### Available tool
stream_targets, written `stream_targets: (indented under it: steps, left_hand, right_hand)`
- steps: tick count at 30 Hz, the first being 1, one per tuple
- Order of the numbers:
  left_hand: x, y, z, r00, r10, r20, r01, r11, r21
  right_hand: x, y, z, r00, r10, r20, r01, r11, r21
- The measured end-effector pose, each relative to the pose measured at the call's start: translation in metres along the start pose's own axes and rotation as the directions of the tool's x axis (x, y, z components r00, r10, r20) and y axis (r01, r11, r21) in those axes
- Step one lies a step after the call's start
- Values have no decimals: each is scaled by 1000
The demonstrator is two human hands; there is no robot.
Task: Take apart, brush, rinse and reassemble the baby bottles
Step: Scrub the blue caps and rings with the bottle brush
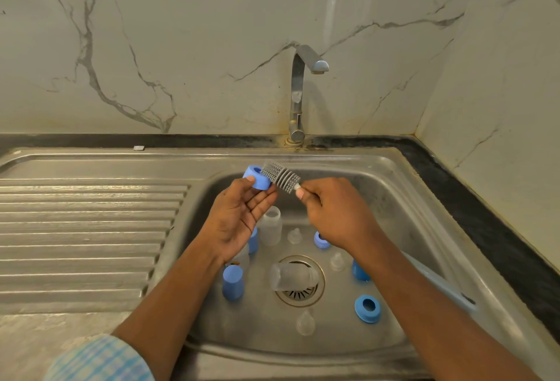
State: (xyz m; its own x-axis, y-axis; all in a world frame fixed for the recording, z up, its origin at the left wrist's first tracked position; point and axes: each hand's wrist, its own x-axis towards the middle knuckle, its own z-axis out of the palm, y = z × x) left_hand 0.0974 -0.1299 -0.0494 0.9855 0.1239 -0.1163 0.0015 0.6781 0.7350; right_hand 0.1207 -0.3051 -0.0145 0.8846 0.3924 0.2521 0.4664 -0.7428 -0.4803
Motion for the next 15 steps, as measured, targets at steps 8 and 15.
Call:
stream_targets:
  steps: [8, 15]
  left_hand:
    - [0, -8, 2, 1000, 7, -18, -5, 994, 113]
    - [11, -7, -24, 980, 201, 2, -139, 669, 730]
  right_hand:
    - [6, 28, -1, 991, 135, 18, -132, 984, -115]
    - [7, 33, 0, 980, 186, 68, -172, 968, -181]
